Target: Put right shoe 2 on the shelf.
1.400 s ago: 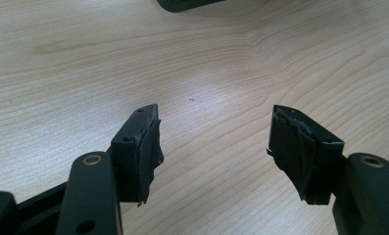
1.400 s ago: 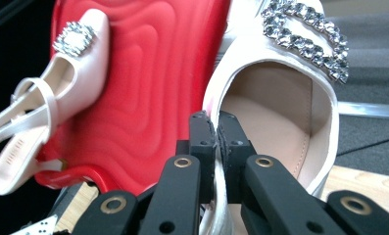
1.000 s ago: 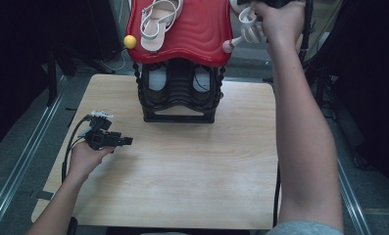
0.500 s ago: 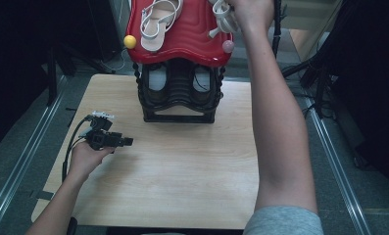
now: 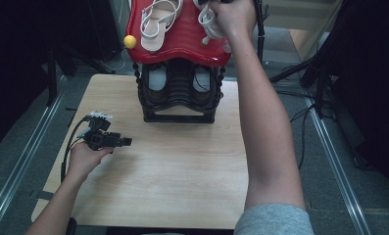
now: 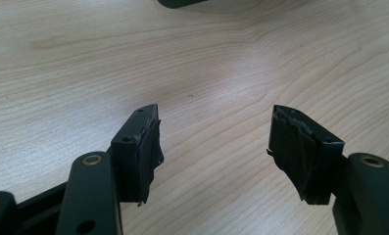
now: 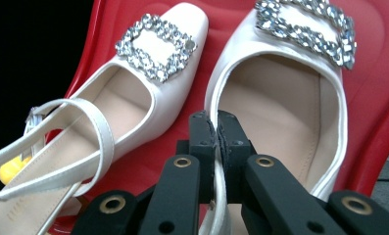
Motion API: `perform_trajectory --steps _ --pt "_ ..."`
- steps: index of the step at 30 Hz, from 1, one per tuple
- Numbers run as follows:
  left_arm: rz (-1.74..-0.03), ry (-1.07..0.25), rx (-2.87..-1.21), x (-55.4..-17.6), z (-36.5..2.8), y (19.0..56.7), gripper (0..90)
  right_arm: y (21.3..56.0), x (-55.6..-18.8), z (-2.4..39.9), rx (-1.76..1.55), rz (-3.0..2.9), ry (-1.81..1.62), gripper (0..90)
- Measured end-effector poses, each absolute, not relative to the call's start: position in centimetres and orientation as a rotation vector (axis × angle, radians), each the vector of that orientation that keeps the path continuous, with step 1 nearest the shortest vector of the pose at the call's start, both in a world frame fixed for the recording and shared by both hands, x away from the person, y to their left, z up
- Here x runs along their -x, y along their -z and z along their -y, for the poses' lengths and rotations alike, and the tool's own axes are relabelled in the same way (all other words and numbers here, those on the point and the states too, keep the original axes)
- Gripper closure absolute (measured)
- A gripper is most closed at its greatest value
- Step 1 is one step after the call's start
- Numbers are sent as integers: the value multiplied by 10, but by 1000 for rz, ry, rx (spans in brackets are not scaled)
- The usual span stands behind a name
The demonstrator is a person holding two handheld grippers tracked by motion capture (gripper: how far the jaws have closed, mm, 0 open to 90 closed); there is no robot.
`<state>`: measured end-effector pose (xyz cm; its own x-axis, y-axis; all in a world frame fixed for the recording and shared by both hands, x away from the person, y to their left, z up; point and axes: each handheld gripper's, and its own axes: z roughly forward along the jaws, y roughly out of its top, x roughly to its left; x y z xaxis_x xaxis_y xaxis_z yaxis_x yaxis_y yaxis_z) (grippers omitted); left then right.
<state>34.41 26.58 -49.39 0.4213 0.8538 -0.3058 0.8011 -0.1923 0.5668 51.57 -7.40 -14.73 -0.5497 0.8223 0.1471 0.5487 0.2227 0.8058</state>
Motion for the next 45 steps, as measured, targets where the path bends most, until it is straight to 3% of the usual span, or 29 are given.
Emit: perform_trajectory --steps 26,45 --pt "-1394 -95 -2018 -344 -263 495 366 172 -509 66 -1258 -2303 -1248 862" --pt "-1403 -104 -2010 -345 -264 496 365 159 -504 82 -1323 -2228 -1407 748"
